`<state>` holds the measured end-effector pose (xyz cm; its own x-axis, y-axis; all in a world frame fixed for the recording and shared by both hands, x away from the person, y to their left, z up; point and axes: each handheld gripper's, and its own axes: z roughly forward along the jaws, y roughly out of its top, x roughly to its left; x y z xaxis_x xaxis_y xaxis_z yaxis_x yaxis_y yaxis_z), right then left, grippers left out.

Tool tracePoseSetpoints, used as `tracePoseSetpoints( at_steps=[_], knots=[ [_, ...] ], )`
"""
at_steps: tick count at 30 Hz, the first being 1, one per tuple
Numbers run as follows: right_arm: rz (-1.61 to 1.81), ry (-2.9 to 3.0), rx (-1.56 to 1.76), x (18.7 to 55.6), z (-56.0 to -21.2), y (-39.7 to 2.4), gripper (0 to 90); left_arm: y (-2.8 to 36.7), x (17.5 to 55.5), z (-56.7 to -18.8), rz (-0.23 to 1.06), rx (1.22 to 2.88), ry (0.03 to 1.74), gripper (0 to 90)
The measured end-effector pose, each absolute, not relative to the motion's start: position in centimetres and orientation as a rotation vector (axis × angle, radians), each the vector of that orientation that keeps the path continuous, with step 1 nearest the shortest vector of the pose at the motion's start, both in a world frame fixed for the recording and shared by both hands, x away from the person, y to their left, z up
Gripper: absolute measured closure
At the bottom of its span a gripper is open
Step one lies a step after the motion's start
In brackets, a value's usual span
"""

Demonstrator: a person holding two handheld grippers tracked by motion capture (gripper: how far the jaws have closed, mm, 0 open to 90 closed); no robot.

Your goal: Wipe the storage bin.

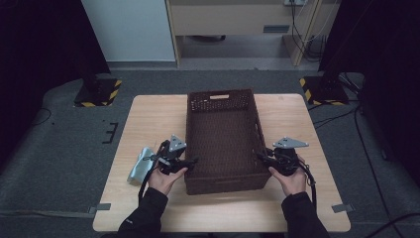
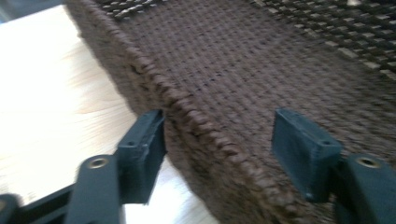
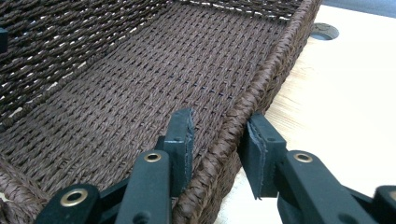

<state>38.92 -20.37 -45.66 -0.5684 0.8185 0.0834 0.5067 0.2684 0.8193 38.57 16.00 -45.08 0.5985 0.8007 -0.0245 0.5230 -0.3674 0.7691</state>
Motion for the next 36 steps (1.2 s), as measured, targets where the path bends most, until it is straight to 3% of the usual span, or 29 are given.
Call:
tracePoseSetpoints(
  at_steps=[4,9,19,24,28,32,36],
  knots=[
    [1.208,2.192,1.203,39.1,-45.7,-20.5,66.0,16.0,38.4,-45.2,0.467,2.029,1.057,34.4],
    [1.205,2.180,1.201,39.8,-45.7,-20.8,66.3,15.6,38.0,-45.1,0.418,2.014,1.087,40.5],
    [1.180,2.120,1.223,38.9,-44.8,-21.2,49.7,15.9,37.4,-45.3,0.383,1.981,1.089,44.3],
    [1.177,2.110,1.211,38.0,-44.2,-21.8,58.1,15.7,36.9,-45.2,0.384,1.980,1.094,43.5],
    [1.213,2.117,1.202,37.7,-44.3,-21.5,71.4,16.0,37.1,-45.1,0.366,1.954,1.100,41.5],
    [1.179,2.112,1.189,38.1,-44.2,-21.2,73.5,16.7,37.4,-44.6,0.389,1.924,1.095,36.4],
    [1.180,2.099,1.199,38.6,-44.3,-21.4,74.3,16.5,37.5,-44.3,0.399,1.931,1.059,37.5]
  ],
)
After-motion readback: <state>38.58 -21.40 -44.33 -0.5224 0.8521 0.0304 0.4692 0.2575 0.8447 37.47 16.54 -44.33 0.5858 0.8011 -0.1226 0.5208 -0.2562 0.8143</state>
